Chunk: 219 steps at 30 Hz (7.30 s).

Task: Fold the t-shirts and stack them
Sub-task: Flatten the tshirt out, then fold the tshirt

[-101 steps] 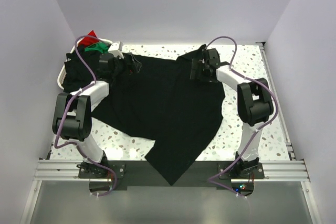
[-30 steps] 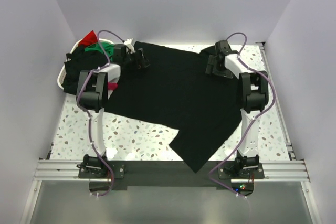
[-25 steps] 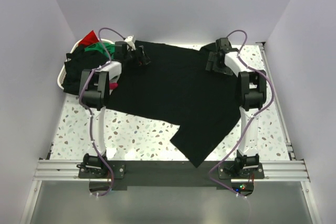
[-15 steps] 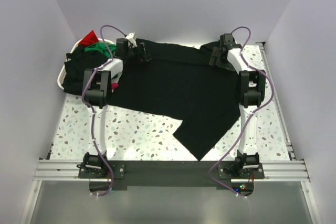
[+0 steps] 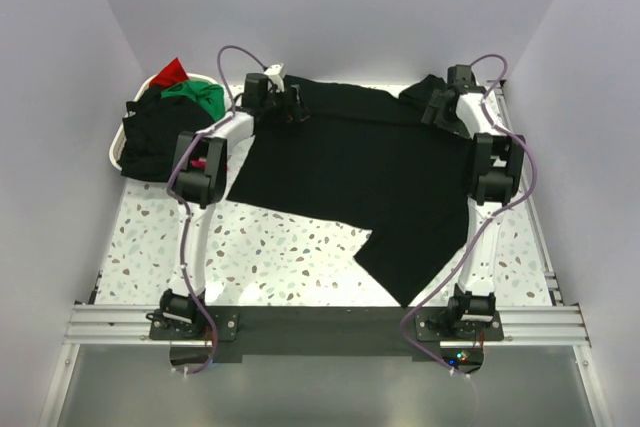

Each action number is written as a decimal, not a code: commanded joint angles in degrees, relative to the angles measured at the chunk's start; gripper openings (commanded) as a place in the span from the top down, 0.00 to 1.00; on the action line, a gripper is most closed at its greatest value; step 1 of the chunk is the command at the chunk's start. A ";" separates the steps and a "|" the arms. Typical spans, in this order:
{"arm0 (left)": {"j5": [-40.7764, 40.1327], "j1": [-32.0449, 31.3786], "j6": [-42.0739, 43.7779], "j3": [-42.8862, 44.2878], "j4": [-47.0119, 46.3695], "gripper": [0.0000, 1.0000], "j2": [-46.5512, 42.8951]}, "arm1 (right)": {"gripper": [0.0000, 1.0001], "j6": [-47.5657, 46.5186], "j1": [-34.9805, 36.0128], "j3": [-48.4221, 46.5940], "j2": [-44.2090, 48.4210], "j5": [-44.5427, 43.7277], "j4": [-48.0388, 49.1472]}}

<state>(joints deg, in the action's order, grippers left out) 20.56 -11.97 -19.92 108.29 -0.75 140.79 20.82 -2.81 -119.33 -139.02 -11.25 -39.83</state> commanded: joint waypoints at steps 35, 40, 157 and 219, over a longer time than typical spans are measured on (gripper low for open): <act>-29.52 2.47 -0.38 -67.33 -4.35 0.50 -52.37 | 0.01 -1.31 9.75 30.38 28.01 3.51 9.69; -30.92 2.47 -1.43 -69.53 -3.73 0.52 -54.48 | 0.01 -1.31 9.75 31.26 28.02 3.51 9.95; -25.57 3.70 -2.67 -69.27 -4.96 1.00 -57.74 | 0.02 -2.10 16.26 34.17 20.29 4.13 9.07; -18.18 6.61 -2.05 -60.21 -11.55 1.00 -50.53 | 0.27 22.42 51.50 74.85 57.99 -7.31 4.32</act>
<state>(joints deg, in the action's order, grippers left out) 2.57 -5.76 -22.98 48.23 -9.80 92.42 40.03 48.36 -46.30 -82.06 -20.56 -37.01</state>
